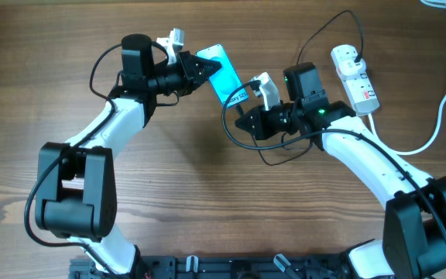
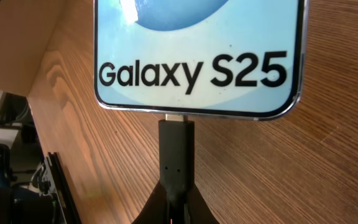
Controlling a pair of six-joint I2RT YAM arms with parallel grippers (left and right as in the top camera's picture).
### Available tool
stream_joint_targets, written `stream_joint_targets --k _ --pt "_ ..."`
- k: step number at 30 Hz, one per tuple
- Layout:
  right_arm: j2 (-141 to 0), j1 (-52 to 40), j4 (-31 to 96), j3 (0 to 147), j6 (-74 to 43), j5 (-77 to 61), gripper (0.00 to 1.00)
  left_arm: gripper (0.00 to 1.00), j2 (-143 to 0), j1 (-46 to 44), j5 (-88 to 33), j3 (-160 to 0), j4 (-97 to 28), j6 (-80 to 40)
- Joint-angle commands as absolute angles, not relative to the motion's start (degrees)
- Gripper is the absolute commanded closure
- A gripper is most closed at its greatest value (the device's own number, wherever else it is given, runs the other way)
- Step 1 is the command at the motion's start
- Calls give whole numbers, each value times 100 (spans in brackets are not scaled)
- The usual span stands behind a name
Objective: Plug charger to phone and switch on socket
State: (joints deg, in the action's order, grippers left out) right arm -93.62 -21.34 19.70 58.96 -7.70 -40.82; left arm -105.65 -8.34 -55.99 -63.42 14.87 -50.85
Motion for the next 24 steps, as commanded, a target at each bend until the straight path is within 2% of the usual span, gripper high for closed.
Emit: stream_joint_targets --k 1,9,13,24 --pt "-9371 -2121 1879 5918 -770 -3793 96 96 -10497 -947 -6497 -6407 1522 -4818" --pt "-9369 -2121 1822 5922 -1059 -3815 95 96 -10497 -1295 -6534 -6407 1424 -4235" --pt "-9369 -2115 1721 5933 -1055 -3811 95 96 -10497 -1352 -6556 -6407 864 -3758" --pt "-9369 -2115 1566 6058 -1118 -3857 95 96 -10497 -1559 -6877 -6407 801 -3638"
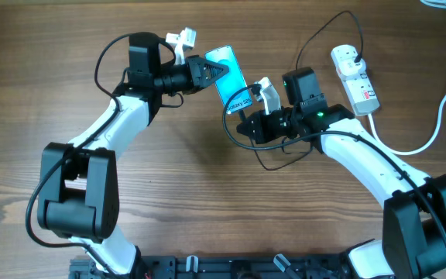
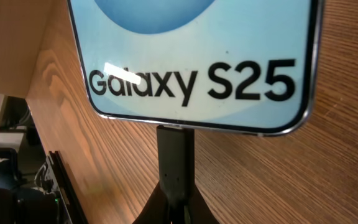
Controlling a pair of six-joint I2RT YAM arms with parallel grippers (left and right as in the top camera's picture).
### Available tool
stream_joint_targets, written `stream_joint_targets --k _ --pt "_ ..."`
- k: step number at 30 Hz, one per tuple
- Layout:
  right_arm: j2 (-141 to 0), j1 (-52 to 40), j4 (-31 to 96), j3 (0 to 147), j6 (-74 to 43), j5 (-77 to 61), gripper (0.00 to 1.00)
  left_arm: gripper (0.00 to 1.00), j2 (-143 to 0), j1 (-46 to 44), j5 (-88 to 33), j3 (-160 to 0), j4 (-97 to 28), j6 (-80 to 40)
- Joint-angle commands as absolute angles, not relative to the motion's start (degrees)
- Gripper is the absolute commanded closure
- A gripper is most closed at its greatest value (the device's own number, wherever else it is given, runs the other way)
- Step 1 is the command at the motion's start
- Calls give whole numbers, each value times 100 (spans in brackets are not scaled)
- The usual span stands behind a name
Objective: Plug charger to phone and switch on socket
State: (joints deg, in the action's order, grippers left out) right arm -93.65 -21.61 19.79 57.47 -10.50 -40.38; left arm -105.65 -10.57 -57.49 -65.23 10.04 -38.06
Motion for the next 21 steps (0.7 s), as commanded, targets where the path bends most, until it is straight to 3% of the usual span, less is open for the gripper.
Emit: stream_joint_targets --k 1,21 --pt "-9369 -2115 1570 6060 -1164 -3857 95 96 -10497 -1601 -6877 -6407 786 -3638" --pt "-9369 -2093 1780 6130 -1179 -3857 95 96 -10497 -1634 -6864 -6407 226 -3393"
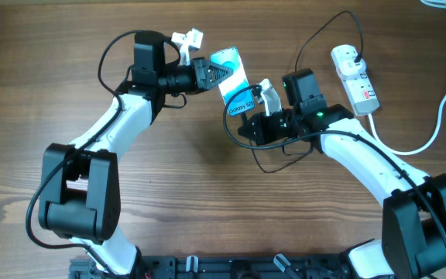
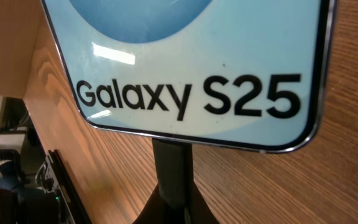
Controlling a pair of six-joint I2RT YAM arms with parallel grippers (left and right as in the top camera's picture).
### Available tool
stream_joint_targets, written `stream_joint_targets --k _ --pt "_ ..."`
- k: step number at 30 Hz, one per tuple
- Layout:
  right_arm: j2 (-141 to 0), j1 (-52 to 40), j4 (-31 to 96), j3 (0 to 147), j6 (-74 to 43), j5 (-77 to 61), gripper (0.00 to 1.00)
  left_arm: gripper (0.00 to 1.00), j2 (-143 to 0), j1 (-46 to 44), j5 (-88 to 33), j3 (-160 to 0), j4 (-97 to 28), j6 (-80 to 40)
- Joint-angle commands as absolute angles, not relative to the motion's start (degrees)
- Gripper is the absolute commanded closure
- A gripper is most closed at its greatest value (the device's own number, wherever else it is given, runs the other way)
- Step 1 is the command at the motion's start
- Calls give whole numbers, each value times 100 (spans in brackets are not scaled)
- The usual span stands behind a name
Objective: Plug charger to phone and switch on socket
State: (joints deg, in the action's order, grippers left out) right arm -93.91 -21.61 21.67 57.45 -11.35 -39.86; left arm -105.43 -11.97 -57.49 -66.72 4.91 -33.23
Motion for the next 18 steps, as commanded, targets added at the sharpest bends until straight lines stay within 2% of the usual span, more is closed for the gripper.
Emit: stream_joint_targets --k 1,6,10,15,18 --pt "-9369 -2093 1806 6130 -1184 -3857 96 96 -10497 -1584 -6759 -6407 228 -3446" --pt "-9369 -2095 2047 6130 -1179 -3854 94 96 -10497 -1529 -6014 -6407 233 -3693" --pt "-9369 -2093 2064 6130 -1181 -3852 78 96 -10497 -1518 -5579 -6407 250 -3850" --pt "-9369 -2093 2123 6130 -1199 -3699 66 96 -10497 -1345 -5207 -6407 355 -3992" --pt "-9369 -2093 2359 6130 -1197 -3227 62 96 -10497 -1170 -5146 -6407 333 -3994"
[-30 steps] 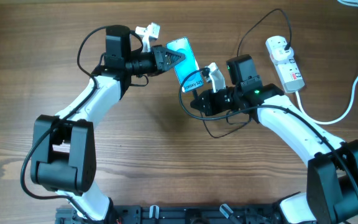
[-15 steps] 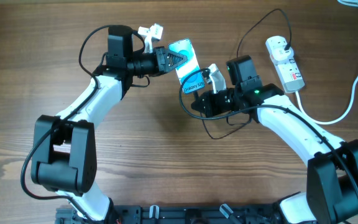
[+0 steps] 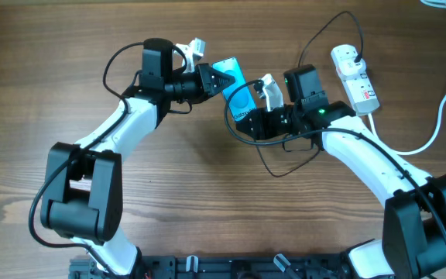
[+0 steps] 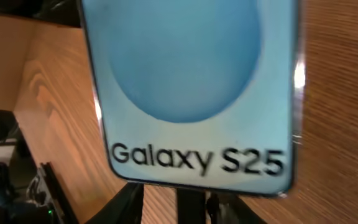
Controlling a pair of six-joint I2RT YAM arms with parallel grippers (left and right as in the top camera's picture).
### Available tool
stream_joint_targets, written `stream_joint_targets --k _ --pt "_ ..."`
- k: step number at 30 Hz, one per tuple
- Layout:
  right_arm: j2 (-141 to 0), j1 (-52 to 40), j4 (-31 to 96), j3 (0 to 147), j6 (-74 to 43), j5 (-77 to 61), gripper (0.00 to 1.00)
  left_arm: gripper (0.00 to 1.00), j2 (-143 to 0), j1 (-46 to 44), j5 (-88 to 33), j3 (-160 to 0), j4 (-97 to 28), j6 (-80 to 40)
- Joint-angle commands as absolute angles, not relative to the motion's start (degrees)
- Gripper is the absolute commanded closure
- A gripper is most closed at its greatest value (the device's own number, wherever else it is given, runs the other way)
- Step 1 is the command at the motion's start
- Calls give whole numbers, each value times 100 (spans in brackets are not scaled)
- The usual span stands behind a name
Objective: Plug charger to phone and switch on socket
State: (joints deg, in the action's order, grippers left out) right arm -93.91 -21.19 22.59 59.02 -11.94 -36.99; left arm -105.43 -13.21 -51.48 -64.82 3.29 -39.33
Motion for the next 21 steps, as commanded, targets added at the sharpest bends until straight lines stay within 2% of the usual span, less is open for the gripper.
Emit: stream_joint_targets --k 1,2,9,11,14,17,19,21 --pt "-9369 -2093 2410 6130 -1197 -3188 60 96 -10497 -1094 -5107 -6407 320 -3997" --pt "-9369 -2093 2429 6130 -1197 -3190 57 96 -10497 -1055 -5052 -6407 294 -4016" --pt "-8997 -1920 2410 6184 -1201 -2882 3 96 -10497 -836 -4488 -6407 -775 -3879" --pt "-8836 -1787 2434 6200 -1234 -2869 0 96 -10497 -843 -4718 -6407 -969 -3802" --pt "-8659 -1577 2724 6200 -1234 -2867 1 96 -10497 -849 -6095 -6407 -1092 -3319" --pt "-8635 -1441 2982 6200 -1208 -2869 1 96 -10497 -851 -6827 -6410 -1166 -3326" --pt "-8635 -1398 3133 6200 -1208 -2869 1 96 -10497 -875 -6954 -6420 -1308 -3356" --pt "-8624 -1363 3282 6200 -1214 -2869 1 96 -10495 -976 -6488 -6519 -1791 -3363"
